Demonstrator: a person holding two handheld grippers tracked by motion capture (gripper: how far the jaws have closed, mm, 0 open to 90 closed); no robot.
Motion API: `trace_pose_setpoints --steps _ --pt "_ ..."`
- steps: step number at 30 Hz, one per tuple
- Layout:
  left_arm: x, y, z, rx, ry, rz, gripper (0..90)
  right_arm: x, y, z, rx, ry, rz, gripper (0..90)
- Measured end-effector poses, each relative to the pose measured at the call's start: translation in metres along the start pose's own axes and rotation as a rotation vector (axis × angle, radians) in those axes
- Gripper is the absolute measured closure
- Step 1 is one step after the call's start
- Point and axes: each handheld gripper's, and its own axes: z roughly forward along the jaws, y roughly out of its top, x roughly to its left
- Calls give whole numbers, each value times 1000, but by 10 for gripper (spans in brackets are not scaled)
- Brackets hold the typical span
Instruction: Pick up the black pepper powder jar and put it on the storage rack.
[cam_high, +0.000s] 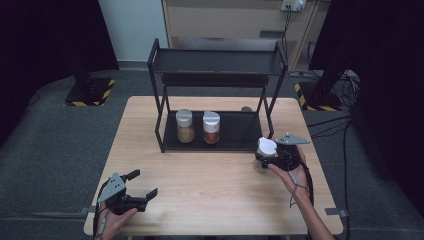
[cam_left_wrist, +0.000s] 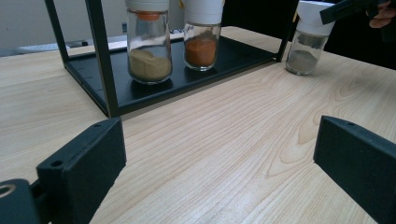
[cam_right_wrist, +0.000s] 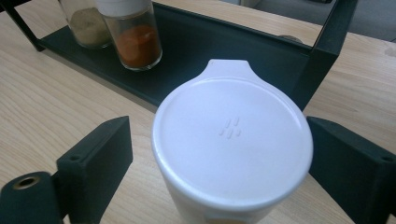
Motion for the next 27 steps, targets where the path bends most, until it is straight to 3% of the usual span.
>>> trace_pose_setpoints --steps 8,10,27 --pt "0 0 0 0 -1 0 13 5 -2 5 0 -25 -17 233" --pt "0 0 0 0 -1 0 14 8 -5 6 -10 -40 -31 303" --pt "0 0 0 -1 -2 0 13 12 -1 4 -8 -28 -48 310"
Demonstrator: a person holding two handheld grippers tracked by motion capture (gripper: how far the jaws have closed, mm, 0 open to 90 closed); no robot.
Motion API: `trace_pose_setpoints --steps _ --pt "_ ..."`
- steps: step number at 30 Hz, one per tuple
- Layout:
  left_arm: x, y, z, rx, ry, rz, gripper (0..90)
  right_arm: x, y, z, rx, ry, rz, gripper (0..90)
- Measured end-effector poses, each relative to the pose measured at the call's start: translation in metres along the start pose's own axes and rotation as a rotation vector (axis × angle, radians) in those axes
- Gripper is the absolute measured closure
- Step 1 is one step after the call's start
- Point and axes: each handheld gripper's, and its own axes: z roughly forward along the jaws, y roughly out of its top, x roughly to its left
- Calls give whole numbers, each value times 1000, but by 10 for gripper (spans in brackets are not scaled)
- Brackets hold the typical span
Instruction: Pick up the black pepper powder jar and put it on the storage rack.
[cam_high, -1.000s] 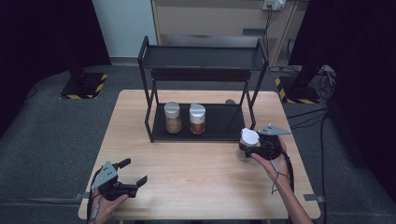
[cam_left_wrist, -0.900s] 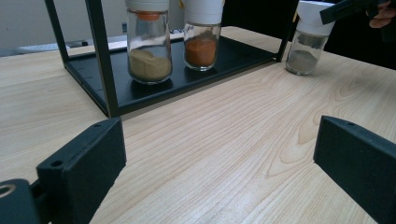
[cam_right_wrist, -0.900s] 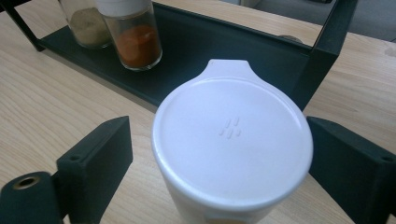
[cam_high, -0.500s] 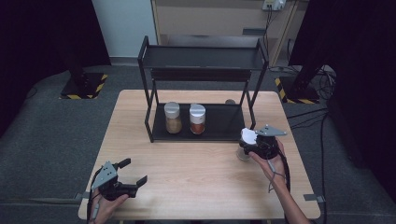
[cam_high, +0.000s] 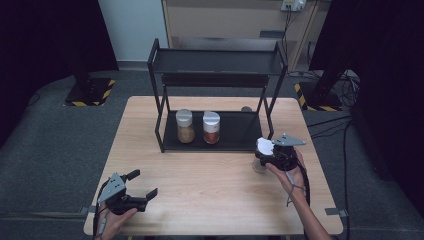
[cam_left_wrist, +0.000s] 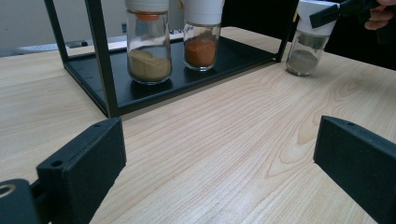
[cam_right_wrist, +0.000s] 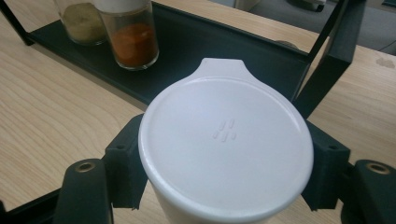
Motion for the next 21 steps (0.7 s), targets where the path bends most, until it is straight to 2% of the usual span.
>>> trace_pose_setpoints --steps 11,21 --pt "0 0 0 1 0 0 13 0 18 -4 4 61 -22 310" --pt "0 0 0 1 -2 0 14 2 35 1 1 88 -20 311"
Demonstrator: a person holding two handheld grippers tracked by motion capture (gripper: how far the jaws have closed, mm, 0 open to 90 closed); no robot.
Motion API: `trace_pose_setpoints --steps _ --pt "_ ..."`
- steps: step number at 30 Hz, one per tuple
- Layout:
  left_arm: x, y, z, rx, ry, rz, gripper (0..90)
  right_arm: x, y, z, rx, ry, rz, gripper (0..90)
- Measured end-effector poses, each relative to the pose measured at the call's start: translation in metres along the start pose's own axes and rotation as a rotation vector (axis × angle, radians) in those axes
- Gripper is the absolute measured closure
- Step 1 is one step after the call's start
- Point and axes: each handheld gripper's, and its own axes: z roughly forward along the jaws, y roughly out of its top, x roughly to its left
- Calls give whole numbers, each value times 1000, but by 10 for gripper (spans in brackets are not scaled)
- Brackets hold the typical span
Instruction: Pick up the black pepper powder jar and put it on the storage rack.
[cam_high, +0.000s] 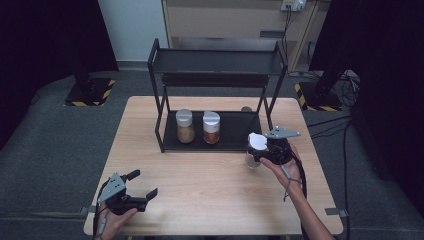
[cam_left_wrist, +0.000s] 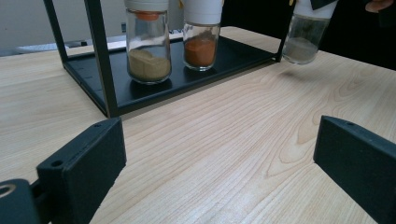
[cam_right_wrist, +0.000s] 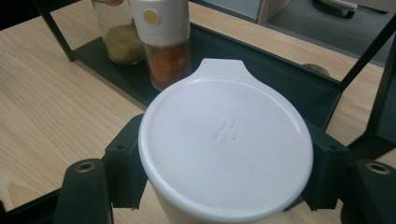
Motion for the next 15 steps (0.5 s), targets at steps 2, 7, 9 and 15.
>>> trace_pose_setpoints --steps 2,7,9,15 --pt "0 0 0 0 0 -1 14 0 4 2 -1 1 -1 311" --pt "0 0 0 1 0 -1 14 3 15 8 0 1 -9 310" --pt "0 0 0 1 -1 -2 14 4 19 10 -3 -2 -7 311" --pt "1 0 0 1 -3 -3 14 7 32 17 -8 -9 -8 310"
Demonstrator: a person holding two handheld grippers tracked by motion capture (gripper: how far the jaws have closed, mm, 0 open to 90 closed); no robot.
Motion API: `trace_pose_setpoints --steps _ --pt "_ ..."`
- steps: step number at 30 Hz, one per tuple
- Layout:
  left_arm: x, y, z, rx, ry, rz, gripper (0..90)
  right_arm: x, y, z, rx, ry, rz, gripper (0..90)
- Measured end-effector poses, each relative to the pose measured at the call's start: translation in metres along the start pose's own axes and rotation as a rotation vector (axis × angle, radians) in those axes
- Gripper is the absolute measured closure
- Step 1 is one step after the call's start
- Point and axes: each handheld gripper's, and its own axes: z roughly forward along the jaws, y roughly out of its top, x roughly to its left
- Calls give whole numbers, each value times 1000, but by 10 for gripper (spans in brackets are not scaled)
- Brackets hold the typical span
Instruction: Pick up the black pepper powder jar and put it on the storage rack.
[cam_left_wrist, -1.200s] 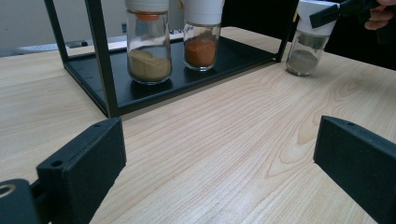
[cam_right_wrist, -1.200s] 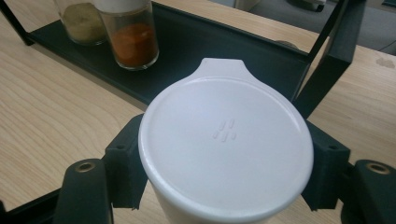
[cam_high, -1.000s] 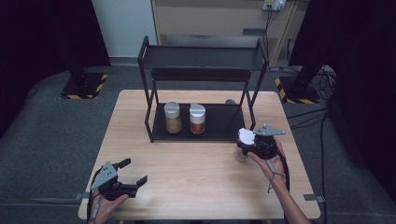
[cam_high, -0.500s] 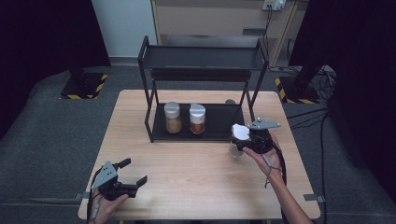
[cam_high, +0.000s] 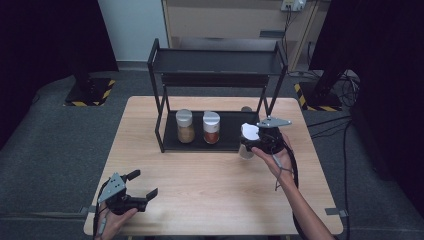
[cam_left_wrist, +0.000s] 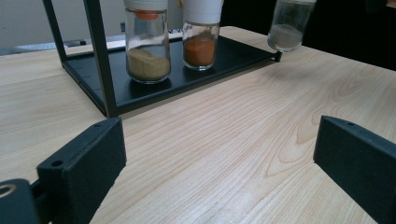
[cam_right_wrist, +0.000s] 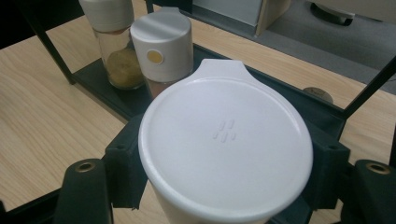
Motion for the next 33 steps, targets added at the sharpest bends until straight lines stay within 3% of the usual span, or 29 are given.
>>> trace_pose_setpoints --steps 19,33 --pt "1 -1 0 -5 -1 -9 14 -10 32 33 12 -31 -10 310" --pt "1 -1 0 -6 -6 -12 15 -20 33 63 12 -38 8 311"
